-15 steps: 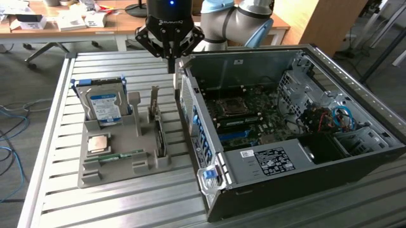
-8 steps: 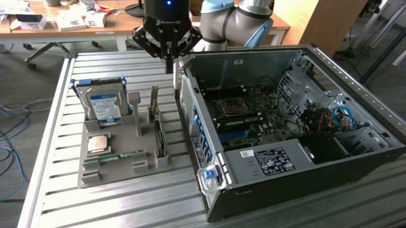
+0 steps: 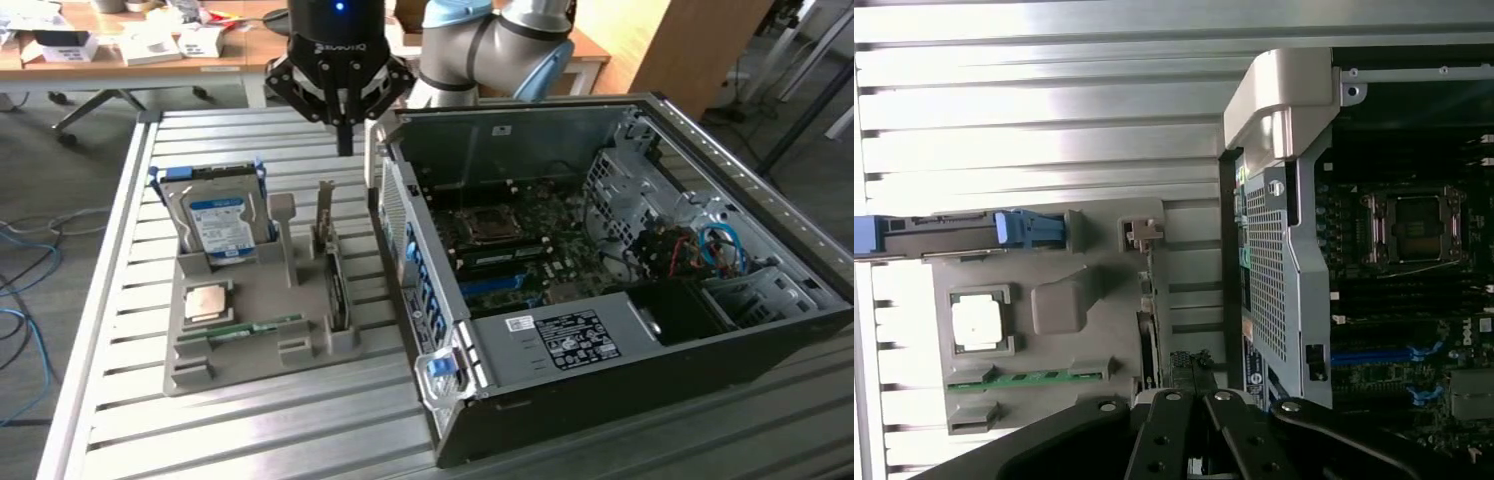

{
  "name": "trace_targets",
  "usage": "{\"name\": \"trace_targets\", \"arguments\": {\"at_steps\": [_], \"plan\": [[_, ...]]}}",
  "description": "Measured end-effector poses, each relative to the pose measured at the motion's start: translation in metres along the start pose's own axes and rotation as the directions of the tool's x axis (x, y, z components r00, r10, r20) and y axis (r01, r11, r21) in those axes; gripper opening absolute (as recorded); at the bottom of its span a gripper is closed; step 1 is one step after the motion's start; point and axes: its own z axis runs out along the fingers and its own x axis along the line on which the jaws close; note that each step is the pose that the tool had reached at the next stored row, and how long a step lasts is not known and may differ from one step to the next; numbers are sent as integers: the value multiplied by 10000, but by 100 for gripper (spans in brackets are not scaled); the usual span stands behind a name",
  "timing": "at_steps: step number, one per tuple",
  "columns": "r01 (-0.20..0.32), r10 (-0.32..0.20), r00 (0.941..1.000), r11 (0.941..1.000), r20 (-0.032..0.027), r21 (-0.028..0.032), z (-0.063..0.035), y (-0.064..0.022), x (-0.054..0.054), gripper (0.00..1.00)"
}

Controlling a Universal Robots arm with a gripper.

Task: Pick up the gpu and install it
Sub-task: 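Reach for the gpu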

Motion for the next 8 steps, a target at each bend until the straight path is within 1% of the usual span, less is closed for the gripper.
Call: {"name": "trace_targets", "arguments": {"at_steps": [8], "plan": [[-1,1,10000,10000,1,0,5,-3,124,11]]}}
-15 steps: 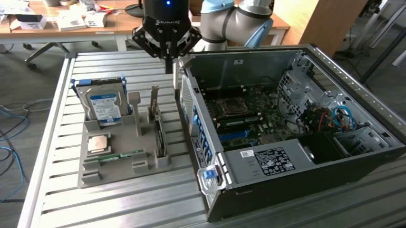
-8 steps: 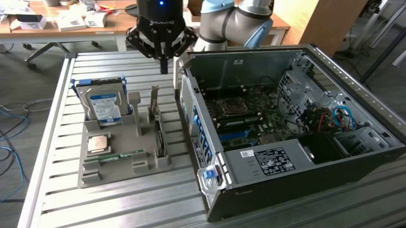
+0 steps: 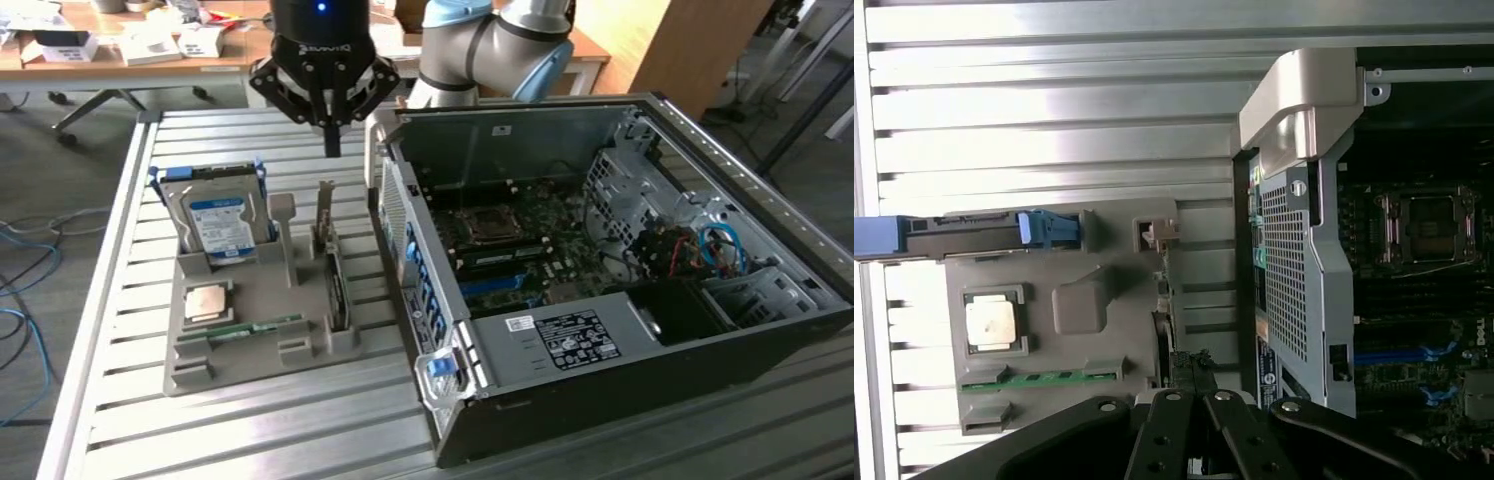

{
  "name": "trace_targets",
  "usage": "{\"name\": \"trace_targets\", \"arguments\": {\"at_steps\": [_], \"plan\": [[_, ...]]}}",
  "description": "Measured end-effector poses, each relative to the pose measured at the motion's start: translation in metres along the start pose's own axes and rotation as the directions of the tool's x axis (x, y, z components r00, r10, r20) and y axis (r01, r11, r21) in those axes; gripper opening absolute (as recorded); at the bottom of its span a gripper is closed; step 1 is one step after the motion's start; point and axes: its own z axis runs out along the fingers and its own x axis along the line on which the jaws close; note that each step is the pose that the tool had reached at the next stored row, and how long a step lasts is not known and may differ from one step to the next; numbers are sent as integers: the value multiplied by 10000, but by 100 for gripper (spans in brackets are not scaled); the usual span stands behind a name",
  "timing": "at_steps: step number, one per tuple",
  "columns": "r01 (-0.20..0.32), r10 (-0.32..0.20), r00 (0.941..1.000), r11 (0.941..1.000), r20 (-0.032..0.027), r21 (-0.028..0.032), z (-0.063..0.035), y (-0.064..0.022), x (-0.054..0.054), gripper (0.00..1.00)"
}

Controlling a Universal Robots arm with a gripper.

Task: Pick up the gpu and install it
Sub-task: 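Reach for the gpu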

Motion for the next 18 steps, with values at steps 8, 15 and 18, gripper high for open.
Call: {"name": "trace_targets", "arguments": {"at_steps": [8,15,18], "plan": [[1,-1,10000,10000,-1,0,1,-1,30,11],[1,-1,10000,10000,-1,0,-1,-37,28,11],[0,0,10000,10000,-1,-1,-2,-70,29,11]]}}
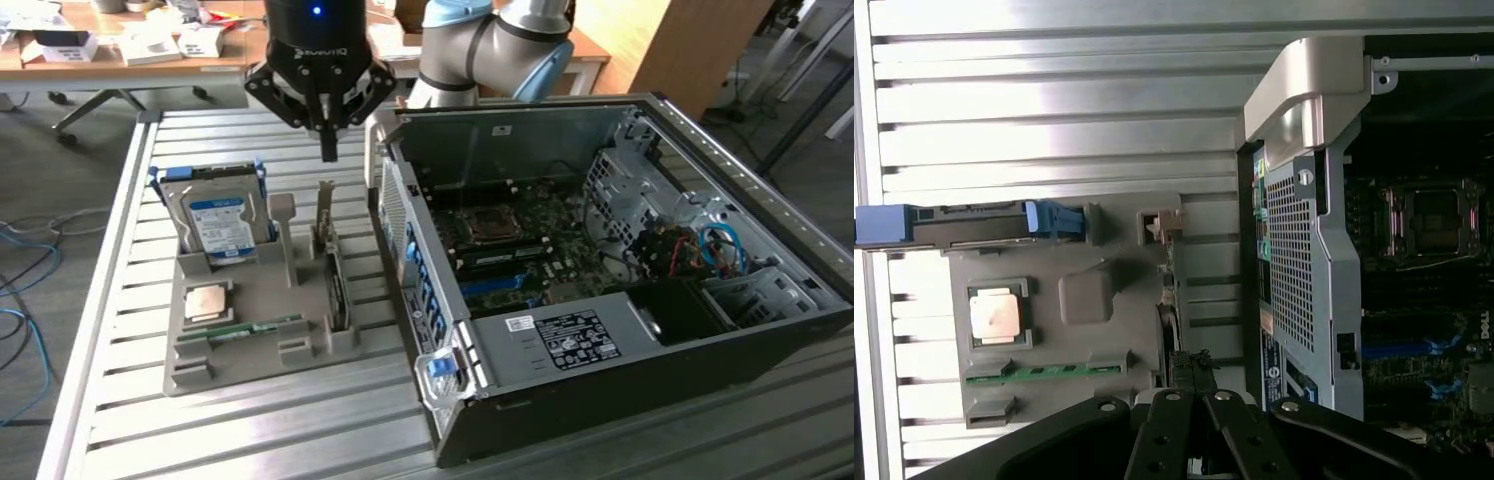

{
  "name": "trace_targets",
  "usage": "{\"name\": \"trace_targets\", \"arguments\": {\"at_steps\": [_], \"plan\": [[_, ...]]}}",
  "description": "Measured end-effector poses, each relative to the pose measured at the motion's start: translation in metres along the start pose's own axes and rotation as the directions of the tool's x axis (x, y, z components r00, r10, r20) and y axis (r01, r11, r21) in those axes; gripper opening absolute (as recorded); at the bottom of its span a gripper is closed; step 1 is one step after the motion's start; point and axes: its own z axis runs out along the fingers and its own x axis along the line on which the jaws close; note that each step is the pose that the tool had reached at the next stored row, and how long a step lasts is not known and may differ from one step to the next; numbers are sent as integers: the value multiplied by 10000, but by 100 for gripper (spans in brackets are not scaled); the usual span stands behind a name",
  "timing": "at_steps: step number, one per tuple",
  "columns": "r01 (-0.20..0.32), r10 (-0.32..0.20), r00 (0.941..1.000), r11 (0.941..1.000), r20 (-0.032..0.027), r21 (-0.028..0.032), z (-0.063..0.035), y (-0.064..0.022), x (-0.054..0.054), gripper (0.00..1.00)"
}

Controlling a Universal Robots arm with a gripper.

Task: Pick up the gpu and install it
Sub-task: 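Reach for the gpu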

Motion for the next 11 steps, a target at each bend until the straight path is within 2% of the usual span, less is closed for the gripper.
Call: {"name": "trace_targets", "arguments": {"at_steps": [11], "plan": [[1,-1,10000,10000,0,0,-8,-170,9,11]]}}
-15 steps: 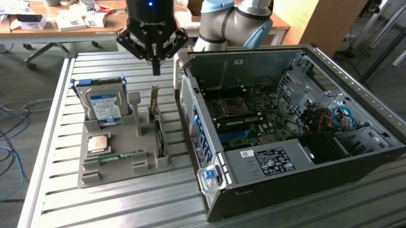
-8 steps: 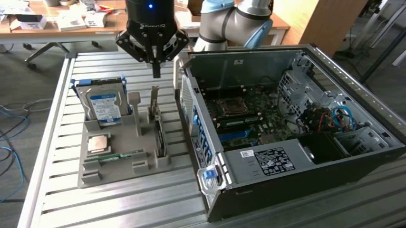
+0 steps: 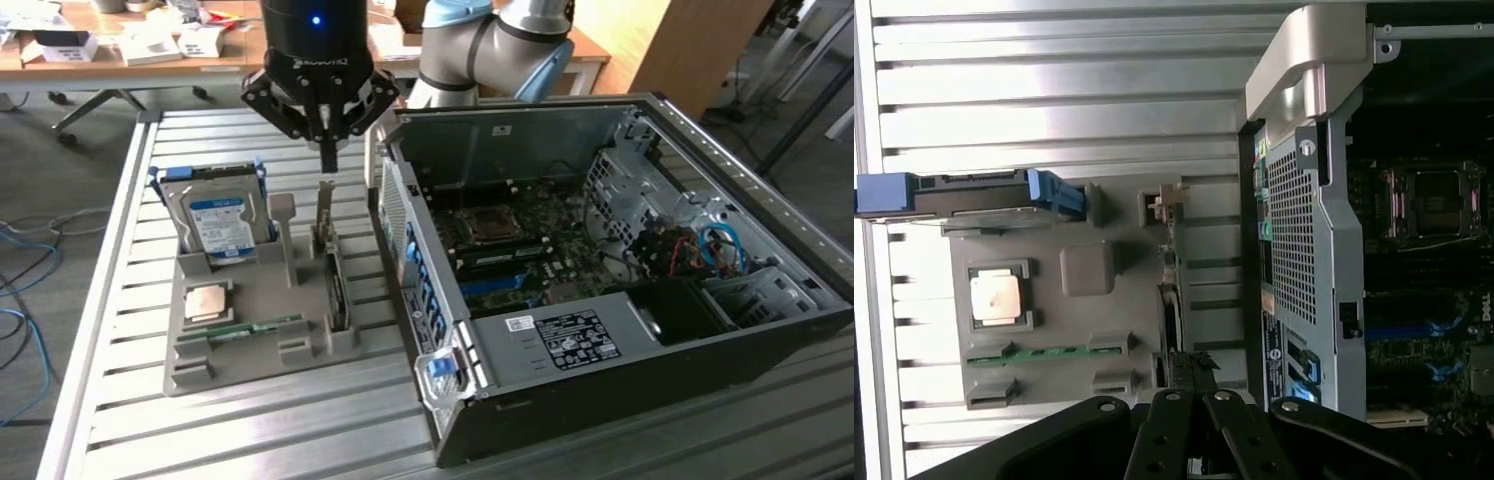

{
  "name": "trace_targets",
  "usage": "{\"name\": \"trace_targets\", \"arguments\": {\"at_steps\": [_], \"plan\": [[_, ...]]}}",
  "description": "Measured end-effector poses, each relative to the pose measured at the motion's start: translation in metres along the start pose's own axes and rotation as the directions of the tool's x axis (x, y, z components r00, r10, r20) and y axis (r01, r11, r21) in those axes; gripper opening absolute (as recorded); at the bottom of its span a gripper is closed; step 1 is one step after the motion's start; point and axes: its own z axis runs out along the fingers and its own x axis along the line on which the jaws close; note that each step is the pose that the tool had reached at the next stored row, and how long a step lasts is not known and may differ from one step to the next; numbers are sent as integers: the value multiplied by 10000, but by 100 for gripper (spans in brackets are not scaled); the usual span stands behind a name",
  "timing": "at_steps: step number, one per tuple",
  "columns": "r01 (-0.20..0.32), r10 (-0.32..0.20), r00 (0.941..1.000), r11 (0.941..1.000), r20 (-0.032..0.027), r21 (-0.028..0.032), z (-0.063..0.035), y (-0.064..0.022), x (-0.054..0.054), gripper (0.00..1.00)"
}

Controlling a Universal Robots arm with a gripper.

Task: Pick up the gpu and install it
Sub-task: 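Reach for the gpu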

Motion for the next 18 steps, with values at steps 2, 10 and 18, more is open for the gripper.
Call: {"name": "trace_targets", "arguments": {"at_steps": [2,10,18], "plan": [[0,0,10000,10000,0,0,-2,-29,5,11],[0,0,10000,10000,0,0,-6,-131,12,11],[0,0,10000,10000,-1,0,-8,-172,13,11]]}}
